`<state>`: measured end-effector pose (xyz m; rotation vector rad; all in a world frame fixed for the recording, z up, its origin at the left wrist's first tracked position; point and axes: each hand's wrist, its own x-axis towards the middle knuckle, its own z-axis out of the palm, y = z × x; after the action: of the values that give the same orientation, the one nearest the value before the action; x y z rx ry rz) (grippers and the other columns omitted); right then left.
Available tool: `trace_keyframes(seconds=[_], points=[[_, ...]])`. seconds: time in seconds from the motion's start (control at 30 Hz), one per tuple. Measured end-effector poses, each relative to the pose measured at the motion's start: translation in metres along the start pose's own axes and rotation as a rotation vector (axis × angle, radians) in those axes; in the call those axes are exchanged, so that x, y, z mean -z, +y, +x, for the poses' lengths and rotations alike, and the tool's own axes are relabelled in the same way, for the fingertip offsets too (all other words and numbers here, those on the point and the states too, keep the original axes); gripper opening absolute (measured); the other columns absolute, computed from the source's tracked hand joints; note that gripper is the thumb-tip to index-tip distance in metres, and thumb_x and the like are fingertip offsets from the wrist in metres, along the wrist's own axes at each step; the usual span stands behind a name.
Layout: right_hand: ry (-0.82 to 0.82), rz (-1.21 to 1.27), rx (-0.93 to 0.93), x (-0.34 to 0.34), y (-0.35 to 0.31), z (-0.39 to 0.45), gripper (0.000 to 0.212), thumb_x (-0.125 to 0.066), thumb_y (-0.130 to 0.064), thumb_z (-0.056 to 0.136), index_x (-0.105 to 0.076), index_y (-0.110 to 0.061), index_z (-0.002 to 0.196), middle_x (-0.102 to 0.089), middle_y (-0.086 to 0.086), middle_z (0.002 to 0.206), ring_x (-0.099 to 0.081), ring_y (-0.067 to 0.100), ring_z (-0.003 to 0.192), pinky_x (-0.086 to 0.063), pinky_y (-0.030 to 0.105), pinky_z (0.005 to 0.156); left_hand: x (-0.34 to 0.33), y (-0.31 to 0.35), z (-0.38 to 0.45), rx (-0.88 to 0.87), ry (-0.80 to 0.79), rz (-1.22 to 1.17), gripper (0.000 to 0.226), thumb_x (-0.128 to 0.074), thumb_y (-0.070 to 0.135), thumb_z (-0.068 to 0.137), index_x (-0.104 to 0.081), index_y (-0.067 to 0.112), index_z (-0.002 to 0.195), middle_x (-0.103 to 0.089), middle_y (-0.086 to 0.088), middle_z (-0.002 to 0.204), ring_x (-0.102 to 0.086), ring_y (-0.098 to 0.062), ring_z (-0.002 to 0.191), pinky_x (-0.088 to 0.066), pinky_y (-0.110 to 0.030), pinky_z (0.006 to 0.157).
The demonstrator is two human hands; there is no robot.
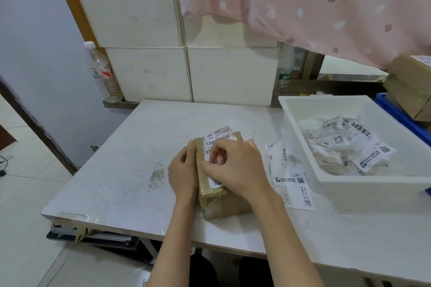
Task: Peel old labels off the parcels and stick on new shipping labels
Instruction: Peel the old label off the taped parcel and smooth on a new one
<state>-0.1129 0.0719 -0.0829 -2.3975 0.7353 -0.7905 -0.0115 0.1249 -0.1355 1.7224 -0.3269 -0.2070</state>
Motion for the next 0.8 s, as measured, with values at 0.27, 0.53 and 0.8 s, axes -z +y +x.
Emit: trace_keyframes(seconds=[0.27, 0.53, 0.8], points=[[0.044, -0.038, -0.063, -0.0017, -0.0049, -0.0006, 0.01, -0.065, -0.03, 0.066, -0.058, -0.026, 0.06, -0.053, -0.013, 0.048, -0.054, 0.008, 0.06, -0.034, 0.022, 0.088, -0.0006, 0.0008, -0.0004, -0.004, 0.008, -0.002, 0.058, -0.049, 0.043, 0.1, -0.033, 0.022, 0.048, -0.034, 0.008, 0.037, -0.035, -0.009, 0.044, -0.021, -0.034, 0.054], [0.103, 0.014, -0.088, -0.002, 0.0, 0.0021, 0.042, -0.064, -0.057, 0.077, -0.049, -0.022, 0.06, -0.052, -0.008, 0.053, -0.052, 0.01, 0.063, -0.032, 0.027, 0.086, -0.0007, -0.0021, 0.0011, 0.005, 0.008, -0.001, 0.056, -0.048, 0.046, 0.1, -0.036, 0.021, 0.051, -0.035, 0.009, 0.038, -0.032, -0.011, 0.047, -0.023, -0.033, 0.055], [0.048, 0.013, -0.118, -0.0017, 0.0032, 0.0028, 0.027, -0.052, -0.018, 0.085, -0.047, -0.014, 0.058, -0.047, -0.01, 0.041, -0.048, 0.014, 0.061, -0.03, 0.027, 0.088, -0.0014, -0.0038, 0.001, 0.006, 0.015, 0.016, 0.056, -0.047, 0.049, 0.099, -0.032, 0.019, 0.053, -0.032, 0.009, 0.042, -0.03, -0.011, 0.046, -0.023, -0.033, 0.056]])
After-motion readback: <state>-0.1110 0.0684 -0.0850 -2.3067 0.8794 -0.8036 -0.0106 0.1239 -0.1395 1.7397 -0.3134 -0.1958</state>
